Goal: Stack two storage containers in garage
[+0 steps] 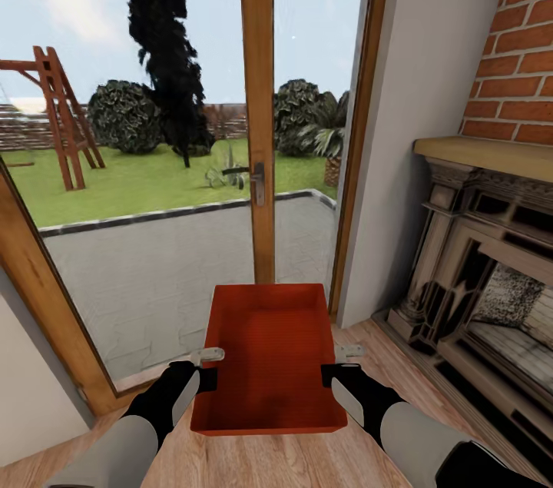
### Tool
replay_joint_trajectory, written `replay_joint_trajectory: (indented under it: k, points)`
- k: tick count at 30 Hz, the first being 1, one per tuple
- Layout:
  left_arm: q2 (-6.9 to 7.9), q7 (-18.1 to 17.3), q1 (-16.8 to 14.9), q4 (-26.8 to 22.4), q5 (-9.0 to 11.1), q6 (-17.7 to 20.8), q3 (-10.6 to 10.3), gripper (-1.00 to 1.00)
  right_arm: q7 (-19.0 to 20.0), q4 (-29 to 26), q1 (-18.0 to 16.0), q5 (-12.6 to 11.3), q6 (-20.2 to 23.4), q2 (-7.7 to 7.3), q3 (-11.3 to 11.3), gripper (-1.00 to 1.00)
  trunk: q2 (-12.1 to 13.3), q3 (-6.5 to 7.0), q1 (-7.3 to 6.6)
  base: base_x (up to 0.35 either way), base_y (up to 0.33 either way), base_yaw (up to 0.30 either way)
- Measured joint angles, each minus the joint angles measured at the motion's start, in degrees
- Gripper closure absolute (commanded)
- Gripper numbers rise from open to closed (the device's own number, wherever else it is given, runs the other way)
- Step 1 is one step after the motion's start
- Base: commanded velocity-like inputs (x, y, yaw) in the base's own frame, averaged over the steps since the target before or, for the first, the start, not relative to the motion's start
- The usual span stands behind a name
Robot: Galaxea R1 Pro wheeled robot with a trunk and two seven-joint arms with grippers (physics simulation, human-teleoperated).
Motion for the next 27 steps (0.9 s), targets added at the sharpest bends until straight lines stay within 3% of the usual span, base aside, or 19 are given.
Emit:
replay_joint_trajectory:
  k: [10,27]
  points:
    - [-0.01,0.0,0.0,0.0,0.0,0.0,0.0,1.00,0.1,0.1,0.0,0.1,0.0,0.01,-0.1,1.00,0.0,0.00,0.00,0.000,0.000,0.031]
    - [-0.01,0.0,0.0,0.1,0.0,-0.1,0.1,1.00,0.1,0.1,0.0,0.1,0.0,0.02,-0.1,1.00,0.0,0.00,0.00,0.000,0.000,0.285]
